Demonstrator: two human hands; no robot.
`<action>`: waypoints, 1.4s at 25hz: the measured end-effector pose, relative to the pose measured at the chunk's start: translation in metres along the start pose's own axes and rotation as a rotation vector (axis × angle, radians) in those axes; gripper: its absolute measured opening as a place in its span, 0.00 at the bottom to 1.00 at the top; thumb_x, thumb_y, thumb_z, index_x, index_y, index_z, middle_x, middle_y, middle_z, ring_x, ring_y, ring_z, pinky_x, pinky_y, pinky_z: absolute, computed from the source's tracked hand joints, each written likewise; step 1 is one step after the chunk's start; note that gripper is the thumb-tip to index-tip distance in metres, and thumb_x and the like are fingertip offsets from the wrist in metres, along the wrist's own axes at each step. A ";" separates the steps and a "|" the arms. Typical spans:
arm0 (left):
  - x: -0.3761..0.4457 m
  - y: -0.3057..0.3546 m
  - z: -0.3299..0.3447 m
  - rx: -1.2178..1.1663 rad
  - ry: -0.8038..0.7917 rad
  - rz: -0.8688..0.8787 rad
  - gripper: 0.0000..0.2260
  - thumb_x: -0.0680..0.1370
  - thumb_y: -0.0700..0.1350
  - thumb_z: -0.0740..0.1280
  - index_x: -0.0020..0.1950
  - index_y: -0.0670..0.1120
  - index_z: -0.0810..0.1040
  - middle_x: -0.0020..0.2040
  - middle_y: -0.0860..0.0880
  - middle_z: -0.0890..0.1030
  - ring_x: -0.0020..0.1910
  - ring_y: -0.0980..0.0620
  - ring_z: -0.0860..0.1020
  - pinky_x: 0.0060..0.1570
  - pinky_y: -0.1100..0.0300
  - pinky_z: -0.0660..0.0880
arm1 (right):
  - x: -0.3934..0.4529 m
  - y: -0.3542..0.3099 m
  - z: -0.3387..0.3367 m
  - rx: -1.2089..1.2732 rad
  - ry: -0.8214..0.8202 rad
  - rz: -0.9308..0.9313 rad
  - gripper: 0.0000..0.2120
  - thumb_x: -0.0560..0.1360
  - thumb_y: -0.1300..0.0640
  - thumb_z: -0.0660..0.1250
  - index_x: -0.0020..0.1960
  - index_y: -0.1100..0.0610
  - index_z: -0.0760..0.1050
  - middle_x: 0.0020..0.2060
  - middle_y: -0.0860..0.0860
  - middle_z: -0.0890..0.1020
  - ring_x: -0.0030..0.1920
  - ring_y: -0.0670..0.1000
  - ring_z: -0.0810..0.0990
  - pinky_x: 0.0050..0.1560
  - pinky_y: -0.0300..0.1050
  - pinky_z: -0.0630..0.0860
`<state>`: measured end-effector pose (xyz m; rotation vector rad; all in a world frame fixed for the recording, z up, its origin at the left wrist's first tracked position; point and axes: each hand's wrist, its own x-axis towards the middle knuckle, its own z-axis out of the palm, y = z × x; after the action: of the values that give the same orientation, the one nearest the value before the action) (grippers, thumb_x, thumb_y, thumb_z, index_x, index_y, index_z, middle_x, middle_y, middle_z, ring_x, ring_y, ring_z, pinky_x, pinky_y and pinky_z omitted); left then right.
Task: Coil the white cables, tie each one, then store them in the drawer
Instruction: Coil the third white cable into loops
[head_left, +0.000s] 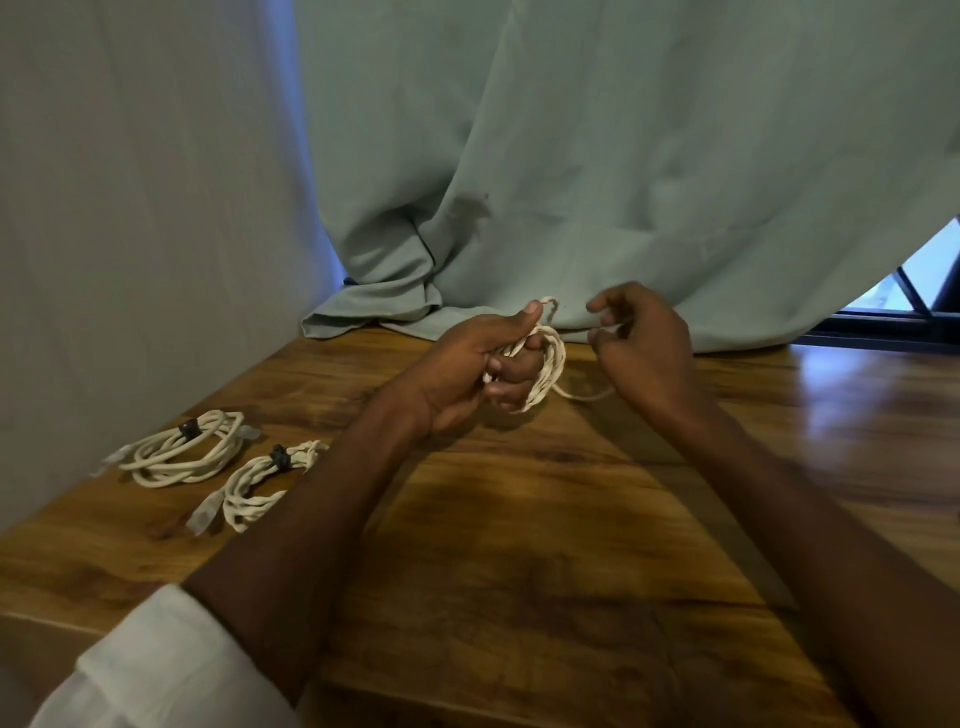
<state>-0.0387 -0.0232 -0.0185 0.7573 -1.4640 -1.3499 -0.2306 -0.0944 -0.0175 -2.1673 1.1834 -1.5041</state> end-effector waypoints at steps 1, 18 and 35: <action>0.000 -0.001 0.000 0.014 -0.004 -0.011 0.17 0.88 0.53 0.57 0.46 0.44 0.71 0.26 0.52 0.61 0.22 0.55 0.60 0.28 0.60 0.63 | -0.001 -0.003 0.000 0.085 0.006 -0.115 0.17 0.76 0.67 0.69 0.60 0.51 0.79 0.56 0.50 0.81 0.54 0.47 0.80 0.51 0.42 0.78; 0.000 0.008 0.005 -0.220 -0.033 -0.038 0.20 0.88 0.52 0.50 0.42 0.44 0.70 0.22 0.54 0.64 0.20 0.56 0.63 0.26 0.59 0.60 | -0.006 -0.004 0.004 0.433 -0.003 -0.142 0.08 0.82 0.57 0.69 0.49 0.59 0.85 0.29 0.37 0.80 0.30 0.40 0.76 0.34 0.34 0.69; -0.003 0.015 0.009 -0.219 0.014 0.083 0.22 0.89 0.54 0.51 0.45 0.43 0.74 0.24 0.54 0.65 0.24 0.55 0.68 0.34 0.57 0.71 | -0.012 -0.015 0.010 0.783 -0.452 0.085 0.13 0.82 0.64 0.68 0.65 0.58 0.81 0.35 0.47 0.82 0.33 0.44 0.74 0.29 0.39 0.63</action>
<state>-0.0435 -0.0146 -0.0035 0.5587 -1.2965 -1.4107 -0.2162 -0.0789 -0.0209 -1.7318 0.4177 -1.0868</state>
